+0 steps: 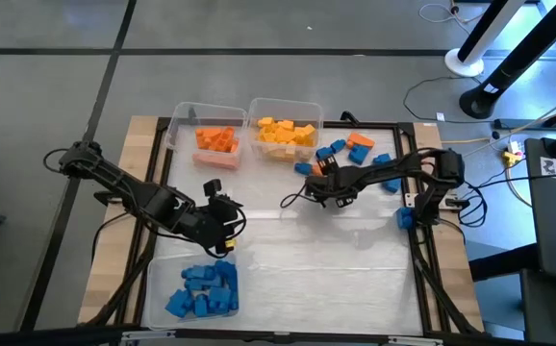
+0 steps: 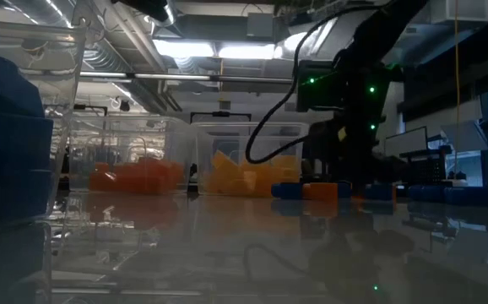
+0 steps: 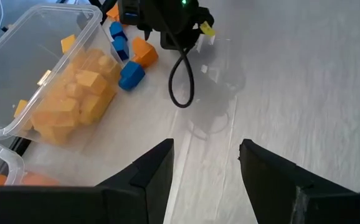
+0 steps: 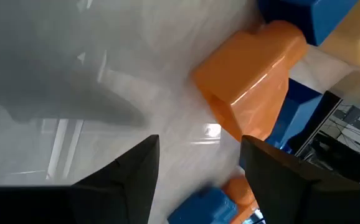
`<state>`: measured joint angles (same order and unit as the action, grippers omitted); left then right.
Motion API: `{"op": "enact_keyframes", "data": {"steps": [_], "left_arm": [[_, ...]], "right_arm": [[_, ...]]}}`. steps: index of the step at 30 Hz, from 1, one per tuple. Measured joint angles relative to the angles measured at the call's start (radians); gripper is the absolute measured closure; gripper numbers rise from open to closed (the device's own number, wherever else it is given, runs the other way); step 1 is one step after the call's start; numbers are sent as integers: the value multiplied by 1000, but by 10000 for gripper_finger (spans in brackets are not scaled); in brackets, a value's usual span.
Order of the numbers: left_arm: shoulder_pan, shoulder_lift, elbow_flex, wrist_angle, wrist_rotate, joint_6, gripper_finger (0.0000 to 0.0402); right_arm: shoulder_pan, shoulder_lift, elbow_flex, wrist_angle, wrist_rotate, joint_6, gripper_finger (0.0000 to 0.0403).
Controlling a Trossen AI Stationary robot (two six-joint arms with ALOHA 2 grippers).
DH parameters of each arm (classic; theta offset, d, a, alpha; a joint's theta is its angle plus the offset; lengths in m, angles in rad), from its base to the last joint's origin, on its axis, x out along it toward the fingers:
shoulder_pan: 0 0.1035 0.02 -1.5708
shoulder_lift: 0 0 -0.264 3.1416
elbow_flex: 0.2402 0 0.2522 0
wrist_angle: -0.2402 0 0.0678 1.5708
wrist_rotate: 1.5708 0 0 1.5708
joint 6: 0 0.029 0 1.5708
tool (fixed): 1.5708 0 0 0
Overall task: Sort blocks
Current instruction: Put the orange game piece into the top left transparent bin
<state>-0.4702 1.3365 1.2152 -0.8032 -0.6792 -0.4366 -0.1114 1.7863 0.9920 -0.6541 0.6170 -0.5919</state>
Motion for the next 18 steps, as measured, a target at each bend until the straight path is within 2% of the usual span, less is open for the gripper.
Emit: {"op": "enact_keyframes", "data": {"steps": [9,18], "left_arm": [[0,0,0,0,0,2,233],[0,0,0,-1,0,7,233]], "right_arm": [[-15,0,-55,173,31,-41,180],[-12,-1,-58,155,41,-42,233]]}}
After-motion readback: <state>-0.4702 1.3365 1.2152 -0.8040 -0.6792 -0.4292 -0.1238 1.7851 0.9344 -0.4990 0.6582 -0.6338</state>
